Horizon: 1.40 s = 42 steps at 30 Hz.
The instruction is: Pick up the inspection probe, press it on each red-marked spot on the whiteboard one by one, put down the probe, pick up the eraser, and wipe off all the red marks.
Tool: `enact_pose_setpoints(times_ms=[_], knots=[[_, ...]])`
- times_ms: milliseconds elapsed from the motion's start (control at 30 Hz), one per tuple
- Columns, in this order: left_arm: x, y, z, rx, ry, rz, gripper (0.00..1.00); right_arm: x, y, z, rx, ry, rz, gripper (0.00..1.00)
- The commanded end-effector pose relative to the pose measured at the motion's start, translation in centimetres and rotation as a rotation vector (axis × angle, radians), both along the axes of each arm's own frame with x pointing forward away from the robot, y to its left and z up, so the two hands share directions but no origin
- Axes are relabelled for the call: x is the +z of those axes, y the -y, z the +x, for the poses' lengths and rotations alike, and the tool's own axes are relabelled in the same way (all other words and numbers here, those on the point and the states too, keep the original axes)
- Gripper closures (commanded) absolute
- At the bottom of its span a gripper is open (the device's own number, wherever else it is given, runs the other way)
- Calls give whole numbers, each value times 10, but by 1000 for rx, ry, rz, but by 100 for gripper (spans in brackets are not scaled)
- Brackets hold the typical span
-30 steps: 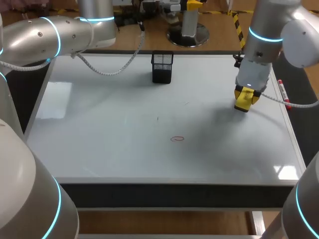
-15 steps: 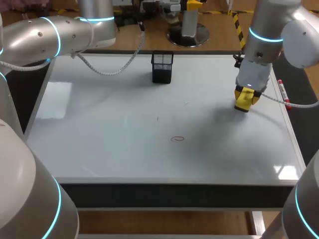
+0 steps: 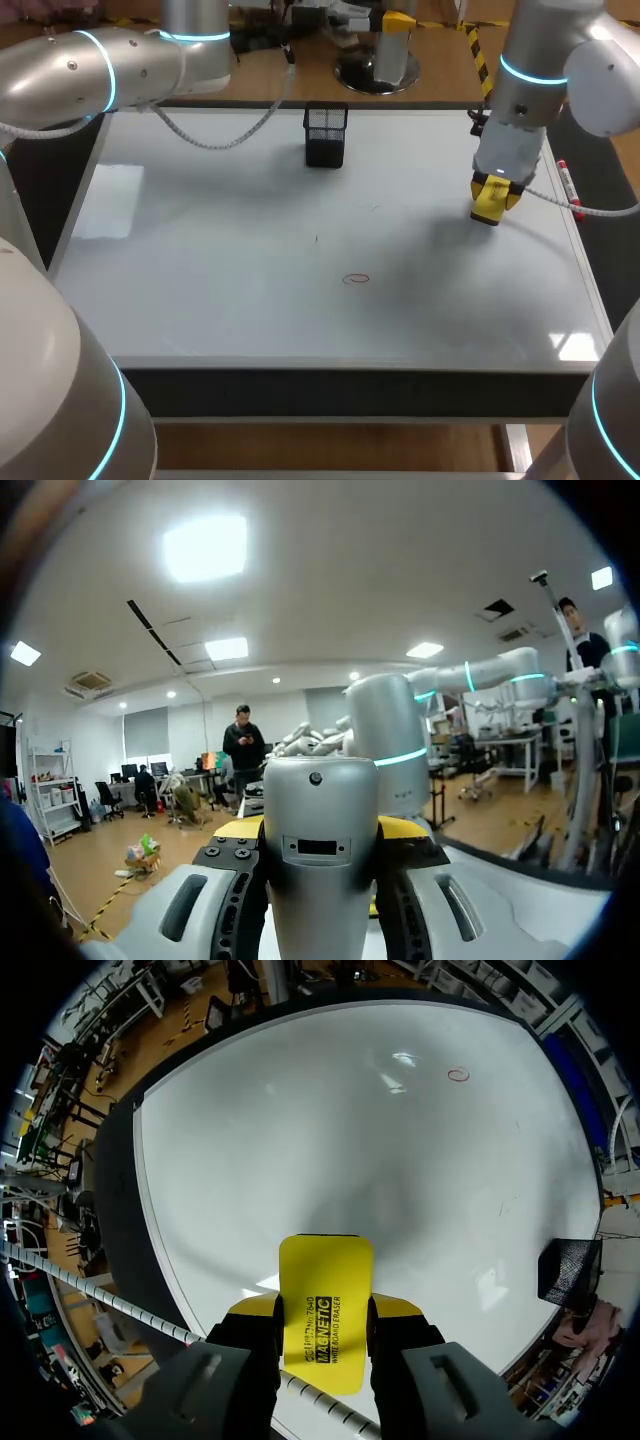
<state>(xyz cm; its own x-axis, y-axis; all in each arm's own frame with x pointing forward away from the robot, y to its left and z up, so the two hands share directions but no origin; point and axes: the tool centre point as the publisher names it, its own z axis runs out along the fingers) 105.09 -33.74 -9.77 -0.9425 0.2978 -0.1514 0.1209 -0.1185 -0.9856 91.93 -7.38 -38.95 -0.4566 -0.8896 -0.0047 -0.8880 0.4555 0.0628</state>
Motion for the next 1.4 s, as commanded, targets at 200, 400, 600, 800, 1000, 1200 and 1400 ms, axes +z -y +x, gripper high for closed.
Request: enact_pose_setpoints(times_ms=[200, 400, 600, 800, 1000, 1200, 1400], knots=[[3, -8, -80, -19, -12, 20, 100, 1, 1, 0, 2, 1, -2, 100], [-11, -8, -126, -77, -53, 24, 100, 1, 1, 0, 2, 1, -2, 100], [-22, -11, -162, -121, -83, 30, 100, 1, 1, 0, 2, 1, -2, 100], [-29, -16, -191, -174, -103, 47, 100, 1, 1, 0, 2, 1, -2, 100], [-47, -27, -215, -229, -155, 58, 100, 1, 1, 0, 2, 1, -2, 100], [-66, -38, -235, -262, -178, 53, 100, 1, 1, 0, 2, 1, -2, 100], [-88, -39, -254, -322, -185, 44, 100, 1, 1, 0, 2, 1, -2, 100]])
